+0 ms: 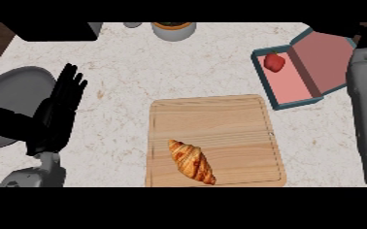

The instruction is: Pick the bell pepper from the cutting board and place it in the cardboard box

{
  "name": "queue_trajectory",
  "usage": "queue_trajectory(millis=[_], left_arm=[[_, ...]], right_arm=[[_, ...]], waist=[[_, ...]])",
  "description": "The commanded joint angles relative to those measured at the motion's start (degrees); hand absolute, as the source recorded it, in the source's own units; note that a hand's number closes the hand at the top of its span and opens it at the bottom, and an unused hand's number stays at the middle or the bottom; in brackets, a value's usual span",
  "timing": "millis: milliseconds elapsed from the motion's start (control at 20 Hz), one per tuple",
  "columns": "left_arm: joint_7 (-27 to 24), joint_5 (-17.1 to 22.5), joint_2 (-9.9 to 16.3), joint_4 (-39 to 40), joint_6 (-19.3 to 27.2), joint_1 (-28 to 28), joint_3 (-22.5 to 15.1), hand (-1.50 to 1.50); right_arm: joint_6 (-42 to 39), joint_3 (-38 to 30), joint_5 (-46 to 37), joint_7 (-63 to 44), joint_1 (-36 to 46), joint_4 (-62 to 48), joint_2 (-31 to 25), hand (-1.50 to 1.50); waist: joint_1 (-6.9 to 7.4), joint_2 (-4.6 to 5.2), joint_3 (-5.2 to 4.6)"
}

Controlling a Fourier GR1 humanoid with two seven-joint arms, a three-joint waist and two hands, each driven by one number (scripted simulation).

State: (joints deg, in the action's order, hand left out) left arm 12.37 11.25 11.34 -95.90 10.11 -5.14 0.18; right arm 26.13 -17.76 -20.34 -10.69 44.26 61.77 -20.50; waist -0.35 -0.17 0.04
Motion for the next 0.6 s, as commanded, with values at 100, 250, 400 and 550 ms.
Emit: queue_trajectory(millis=[100,250,400,550], left_arm=[[2.43,-2.72,-1.35,-5.11,2.24,1.17,-1.67,0.00],[4.89,-0.31,0.88,-6.50,0.05,1.80,0.92,0.00],[-0.11,-1.54,-0.98,-0.49,-0.86,-0.15,1.04,0.00],[1.40,-1.37,-1.59,0.41,-1.33,-1.90,1.62,0.00]], right_arm=[[-0.50,-4.47,6.80,5.55,-9.76,8.92,-0.47,-1.50],[-2.17,-7.54,9.88,9.02,-13.66,9.70,-2.51,-1.50],[-5.78,-9.29,13.42,8.00,-13.61,9.94,-5.76,-1.50],[-3.97,-7.55,13.93,10.58,-17.98,12.66,-2.38,-1.50]], waist=[[0.26,0.03,-0.02],[0.48,0.08,-0.01],[0.38,0.15,-0.03],[0.38,0.14,-0.04]])
